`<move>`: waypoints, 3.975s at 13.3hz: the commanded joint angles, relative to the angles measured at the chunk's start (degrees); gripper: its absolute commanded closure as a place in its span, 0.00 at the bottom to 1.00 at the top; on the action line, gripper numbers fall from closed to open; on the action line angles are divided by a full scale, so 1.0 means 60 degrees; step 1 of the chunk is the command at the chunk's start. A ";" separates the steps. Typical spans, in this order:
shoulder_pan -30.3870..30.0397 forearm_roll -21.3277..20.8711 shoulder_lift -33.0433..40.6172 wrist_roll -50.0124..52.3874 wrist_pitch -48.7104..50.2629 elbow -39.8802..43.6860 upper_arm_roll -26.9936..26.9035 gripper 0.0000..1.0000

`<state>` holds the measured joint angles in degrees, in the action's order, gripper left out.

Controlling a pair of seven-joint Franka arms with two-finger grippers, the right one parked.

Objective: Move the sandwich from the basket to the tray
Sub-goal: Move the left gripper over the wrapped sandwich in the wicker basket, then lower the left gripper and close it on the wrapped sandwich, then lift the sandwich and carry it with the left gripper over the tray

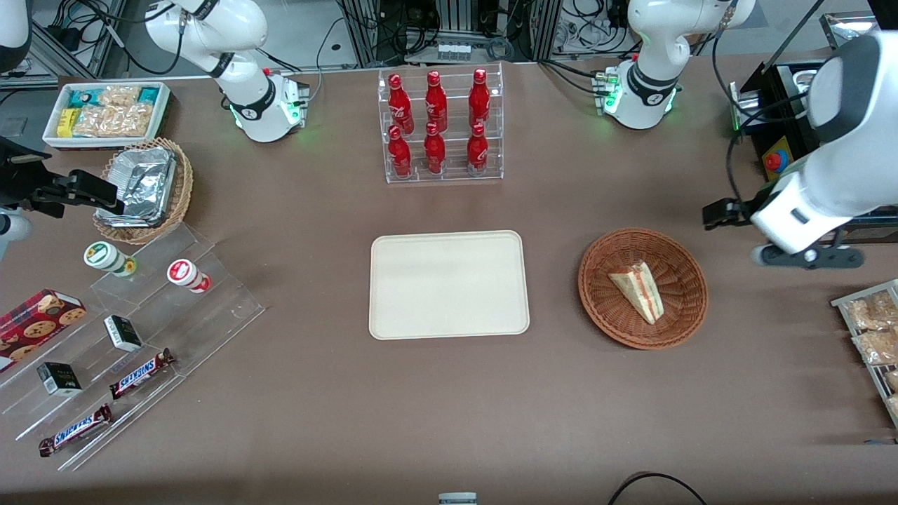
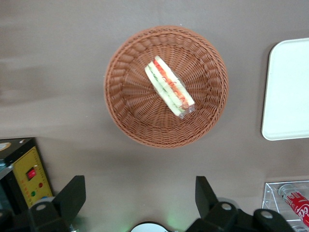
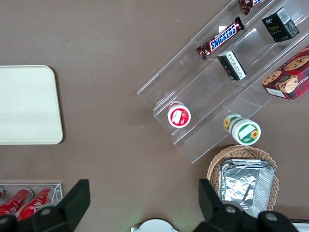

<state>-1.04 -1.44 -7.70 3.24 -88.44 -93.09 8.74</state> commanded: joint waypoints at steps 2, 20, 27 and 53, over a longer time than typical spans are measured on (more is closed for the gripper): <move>0.0610 0.0108 0.0067 0.0484 -0.1207 -0.1487 -0.0035 0.00; 0.0686 -0.0023 -0.1015 0.7590 -0.8461 -0.5638 0.0214 0.00; 0.0671 -0.0038 -0.1573 0.7635 -0.8814 -0.5623 0.0185 0.19; 0.0686 -0.0375 -0.2201 0.7107 -0.4683 -0.1758 0.3023 1.00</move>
<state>3.15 -2.88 -17.54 47.11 -117.73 -107.86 23.95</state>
